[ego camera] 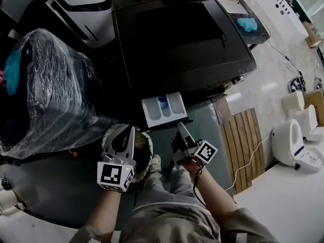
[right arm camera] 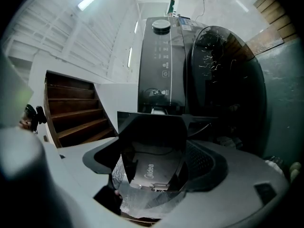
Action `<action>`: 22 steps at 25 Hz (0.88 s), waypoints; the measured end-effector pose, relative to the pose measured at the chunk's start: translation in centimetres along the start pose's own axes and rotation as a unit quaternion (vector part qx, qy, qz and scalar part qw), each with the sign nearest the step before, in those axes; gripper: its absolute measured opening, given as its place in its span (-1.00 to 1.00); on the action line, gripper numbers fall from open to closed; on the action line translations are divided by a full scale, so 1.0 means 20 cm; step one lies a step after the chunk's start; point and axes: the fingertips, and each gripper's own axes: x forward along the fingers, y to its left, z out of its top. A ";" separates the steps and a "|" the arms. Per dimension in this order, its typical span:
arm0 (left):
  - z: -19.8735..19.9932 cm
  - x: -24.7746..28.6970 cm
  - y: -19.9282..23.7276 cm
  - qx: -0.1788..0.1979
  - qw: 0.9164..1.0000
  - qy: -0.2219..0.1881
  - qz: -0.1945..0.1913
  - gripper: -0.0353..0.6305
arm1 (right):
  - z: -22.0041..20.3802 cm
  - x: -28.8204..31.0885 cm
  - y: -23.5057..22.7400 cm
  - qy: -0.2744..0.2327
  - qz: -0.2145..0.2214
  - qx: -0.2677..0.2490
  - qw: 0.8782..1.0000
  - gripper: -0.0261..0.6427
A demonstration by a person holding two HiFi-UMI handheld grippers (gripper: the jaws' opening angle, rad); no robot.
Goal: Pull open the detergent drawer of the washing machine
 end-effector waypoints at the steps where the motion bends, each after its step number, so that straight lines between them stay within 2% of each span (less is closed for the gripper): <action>1: 0.00 -0.01 0.00 -0.001 1.000 0.000 0.000 -0.84 | 0.00 -0.01 0.00 0.001 -0.001 0.000 1.000 0.38; 7: -0.03 -0.05 -0.03 -0.010 1.000 0.005 0.006 -0.84 | -0.04 -0.12 -0.02 0.004 -0.015 0.005 1.000 0.38; 9: -0.03 -0.05 -0.04 -0.011 1.000 0.005 0.006 -0.84 | -0.05 -0.15 -0.03 0.003 -0.017 0.007 1.000 0.31; 16: -0.01 -0.08 -0.07 -0.009 1.000 0.003 0.002 -0.84 | -0.06 -0.18 -0.02 -0.008 -0.024 0.012 1.000 0.30; 22: -0.02 -0.10 -0.10 -0.014 1.000 0.009 0.000 -0.84 | -0.06 -0.19 -0.03 0.001 -0.040 0.006 0.999 0.30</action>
